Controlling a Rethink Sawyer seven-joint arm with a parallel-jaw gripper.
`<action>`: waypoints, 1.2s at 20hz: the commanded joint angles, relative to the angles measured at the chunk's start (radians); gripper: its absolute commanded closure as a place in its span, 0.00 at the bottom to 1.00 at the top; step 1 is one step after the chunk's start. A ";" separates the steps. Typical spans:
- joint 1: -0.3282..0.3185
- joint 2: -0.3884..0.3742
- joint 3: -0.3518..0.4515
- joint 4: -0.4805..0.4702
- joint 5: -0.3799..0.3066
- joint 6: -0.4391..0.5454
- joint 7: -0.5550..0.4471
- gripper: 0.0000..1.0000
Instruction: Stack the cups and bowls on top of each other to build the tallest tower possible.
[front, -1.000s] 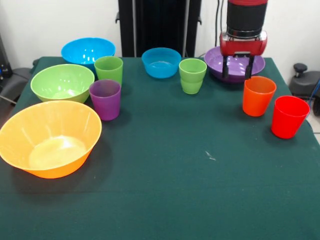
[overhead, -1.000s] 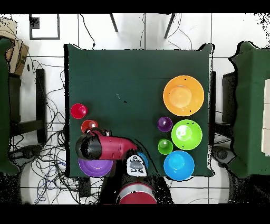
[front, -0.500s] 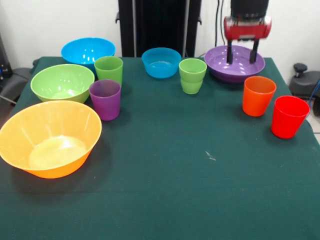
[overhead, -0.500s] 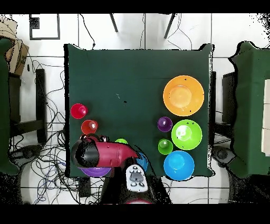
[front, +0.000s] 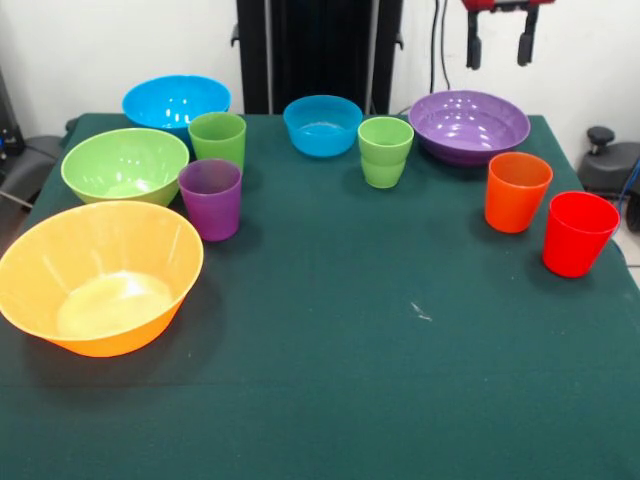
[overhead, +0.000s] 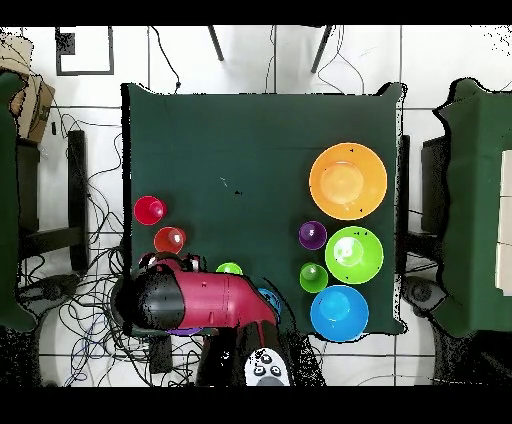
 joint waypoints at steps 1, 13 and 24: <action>-0.030 -0.048 0.130 0.084 0.024 0.054 0.063 0.00; -0.023 0.142 0.100 0.050 -0.040 -0.127 0.106 0.00; 0.003 0.169 0.057 0.023 -0.051 -0.136 0.112 0.00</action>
